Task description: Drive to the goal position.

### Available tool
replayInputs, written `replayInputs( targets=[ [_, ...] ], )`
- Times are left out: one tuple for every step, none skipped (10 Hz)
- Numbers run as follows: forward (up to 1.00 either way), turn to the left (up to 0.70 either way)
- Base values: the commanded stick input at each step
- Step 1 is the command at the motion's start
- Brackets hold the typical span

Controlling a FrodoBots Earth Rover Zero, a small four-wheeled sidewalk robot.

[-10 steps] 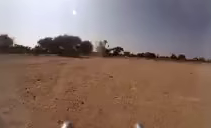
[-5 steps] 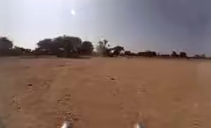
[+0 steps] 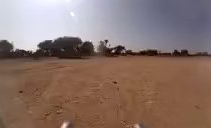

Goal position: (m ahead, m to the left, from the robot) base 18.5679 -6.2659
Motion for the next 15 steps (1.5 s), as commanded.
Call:
replayInputs(
  targets=[
    [0.70,0.00],
    [0.70,0.00],
    [0.70,0.00],
    [0.70,0.00],
    [0.70,0.00],
    [0.70,0.00],
    [0.70,-0.04],
    [0.70,-0.07],
    [0.70,-0.11],
    [0.70,-0.05],
    [0.70,0.00],
    [0.70,0.00],
    [0.70,0.00],
    [0.70,0.00],
    [0.70,0.00]
  ],
)
